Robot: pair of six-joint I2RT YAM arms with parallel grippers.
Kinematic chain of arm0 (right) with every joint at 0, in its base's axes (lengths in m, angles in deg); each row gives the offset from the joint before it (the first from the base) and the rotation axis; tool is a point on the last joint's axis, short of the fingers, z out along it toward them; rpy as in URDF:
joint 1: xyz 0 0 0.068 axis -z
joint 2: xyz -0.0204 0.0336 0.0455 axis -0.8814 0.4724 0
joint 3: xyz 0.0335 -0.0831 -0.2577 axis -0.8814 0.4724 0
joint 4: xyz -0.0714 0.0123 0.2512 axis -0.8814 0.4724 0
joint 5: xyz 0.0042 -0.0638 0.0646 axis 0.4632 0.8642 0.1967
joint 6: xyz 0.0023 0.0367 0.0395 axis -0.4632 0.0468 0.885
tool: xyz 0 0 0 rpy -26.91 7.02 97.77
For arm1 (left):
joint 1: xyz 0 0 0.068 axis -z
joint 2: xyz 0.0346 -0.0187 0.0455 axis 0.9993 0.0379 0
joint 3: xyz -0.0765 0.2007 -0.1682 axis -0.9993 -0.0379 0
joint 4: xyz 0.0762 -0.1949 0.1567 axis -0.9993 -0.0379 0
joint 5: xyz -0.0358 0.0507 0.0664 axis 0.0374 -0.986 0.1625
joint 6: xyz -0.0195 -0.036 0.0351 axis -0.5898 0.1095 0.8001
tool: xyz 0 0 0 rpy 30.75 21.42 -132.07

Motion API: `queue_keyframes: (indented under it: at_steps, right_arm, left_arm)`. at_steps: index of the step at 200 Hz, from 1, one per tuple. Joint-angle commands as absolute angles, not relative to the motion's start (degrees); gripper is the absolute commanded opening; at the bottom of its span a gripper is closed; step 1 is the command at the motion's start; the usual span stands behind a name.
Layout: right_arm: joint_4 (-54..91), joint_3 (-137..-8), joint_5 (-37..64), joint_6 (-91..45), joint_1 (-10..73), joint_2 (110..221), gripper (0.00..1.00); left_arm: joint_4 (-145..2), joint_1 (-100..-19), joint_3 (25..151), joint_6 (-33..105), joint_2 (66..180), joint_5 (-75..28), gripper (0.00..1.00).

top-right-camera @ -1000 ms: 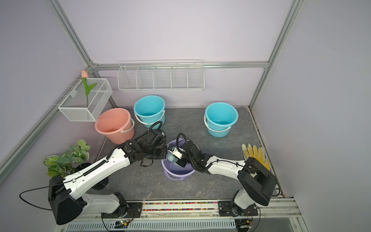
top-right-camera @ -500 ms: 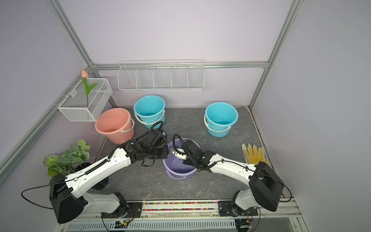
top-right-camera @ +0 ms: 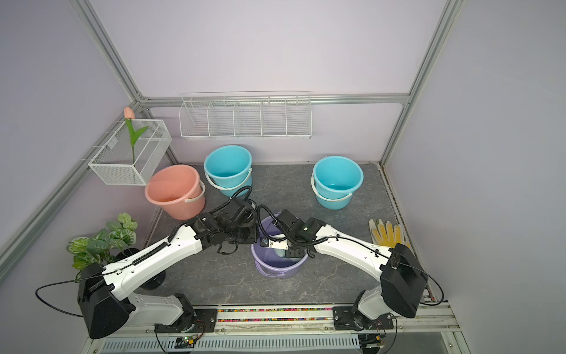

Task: Wipe the inside of the bucket with a cloth
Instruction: Wipe the dirt from the inside of the bucket.

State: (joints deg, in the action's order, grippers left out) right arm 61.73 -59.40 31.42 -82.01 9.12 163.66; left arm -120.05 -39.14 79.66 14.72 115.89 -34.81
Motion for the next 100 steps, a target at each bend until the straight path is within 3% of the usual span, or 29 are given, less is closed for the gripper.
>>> queue_keyframes:
  at_steps: [1, 64, 100]
  right_arm:
    - [70.90, -60.05, 19.73, -80.65, 9.87, 165.47, 0.07]
    - [58.24, -57.35, -10.45, -74.19, 11.65, 167.10, 0.07]
    - [41.15, -53.39, -14.11, -66.38, 11.70, 167.56, 0.07]
  left_arm:
    - [-119.62, -39.60, 81.87, 14.37, 116.13, -36.80, 0.00]
    - [-119.46, -39.51, 82.17, 14.24, 116.30, -36.57, 0.00]
    - [-119.40, -39.36, 81.86, 14.11, 115.96, -36.53, 0.00]
